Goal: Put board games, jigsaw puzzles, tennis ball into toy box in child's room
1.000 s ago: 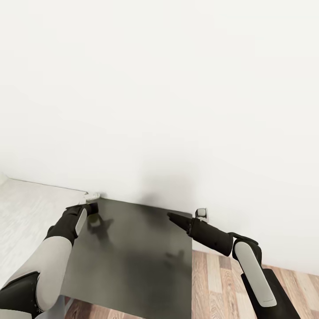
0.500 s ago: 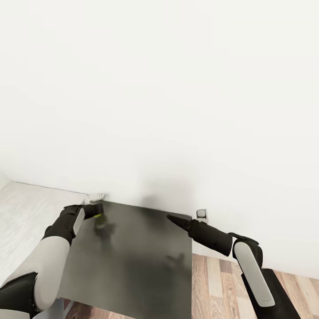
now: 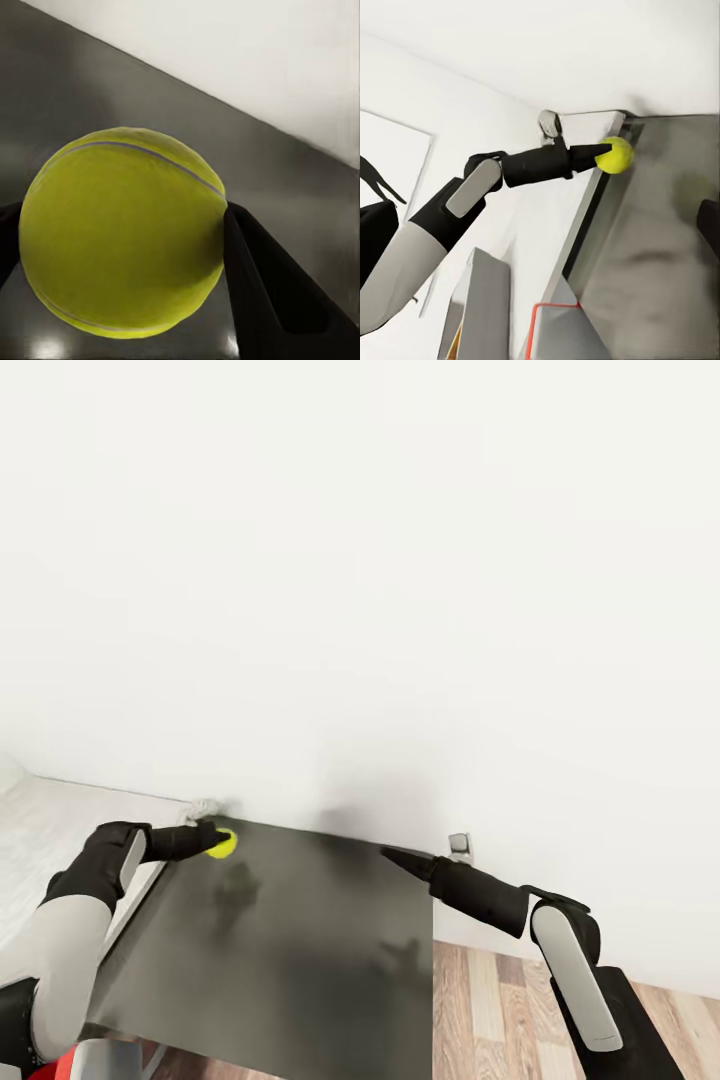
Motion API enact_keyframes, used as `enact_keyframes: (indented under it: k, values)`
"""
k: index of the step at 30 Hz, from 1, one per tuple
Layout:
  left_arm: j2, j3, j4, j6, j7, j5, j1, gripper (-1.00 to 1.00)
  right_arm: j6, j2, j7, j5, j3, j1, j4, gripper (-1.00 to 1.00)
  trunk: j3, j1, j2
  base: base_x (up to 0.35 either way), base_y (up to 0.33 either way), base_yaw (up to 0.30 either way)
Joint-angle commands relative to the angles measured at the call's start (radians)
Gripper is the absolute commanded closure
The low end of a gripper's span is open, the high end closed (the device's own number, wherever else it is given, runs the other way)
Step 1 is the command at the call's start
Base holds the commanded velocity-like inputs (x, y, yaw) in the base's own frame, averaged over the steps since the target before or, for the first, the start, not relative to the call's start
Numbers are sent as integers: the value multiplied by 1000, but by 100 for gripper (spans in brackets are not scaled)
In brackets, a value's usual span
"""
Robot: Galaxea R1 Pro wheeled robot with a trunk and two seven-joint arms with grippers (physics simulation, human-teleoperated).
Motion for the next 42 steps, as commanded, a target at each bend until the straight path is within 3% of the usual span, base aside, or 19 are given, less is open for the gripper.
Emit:
enact_keyframes:
  k: [1, 2, 5, 7, 11, 17, 22, 28, 42]
  values:
    - [19, 6, -1, 26, -98, -16, 0, 100, 4, -1, 3, 7, -4, -1, 0, -100, 0, 1, -2, 0, 0, 0]
    - [29, 5, -1, 37, -127, -17, 1, 100, 4, -1, 3, 9, -5, -1, 0, -100, 2, 1, -2, 0, 0, 0]
    - [92, 0, 3, 89, -310, -19, 11, 100, 3, 4, 3, 14, -7, -1, 0, -100, 7, 1, -2, 0, 0, 0]
    - [114, 1, 5, 100, -427, -22, 34, 100, 3, 7, 3, 15, -8, -1, 0, -100, 10, 1, -2, 0, 0, 0]
    - [131, 1, 0, 105, -636, -24, 66, 100, 3, 10, 2, 17, -9, -1, 1, -100, 16, 1, -2, 0, 0, 0]
    - [137, -5, -2, 107, -785, -23, 72, 100, 3, 8, 2, 19, -9, -1, 1, -100, 26, 1, -2, 0, 0, 0]
    - [146, -3, -2, 108, -865, -24, 72, 100, 3, 10, 2, 19, -8, -1, 1, -100, 35, 1, -2, -96, 22, 0]
    - [165, -3, -2, 108, -865, -24, 72, 100, 3, 11, 2, 20, -9, -1, 1, -100, 43, 1, -2, -61, 22, 40]
    - [168, -2, -2, 108, -865, -24, 72, 100, 3, 12, 3, 17, -9, -1, 1, -100, 44, 1, -2, -2, 1, 4]
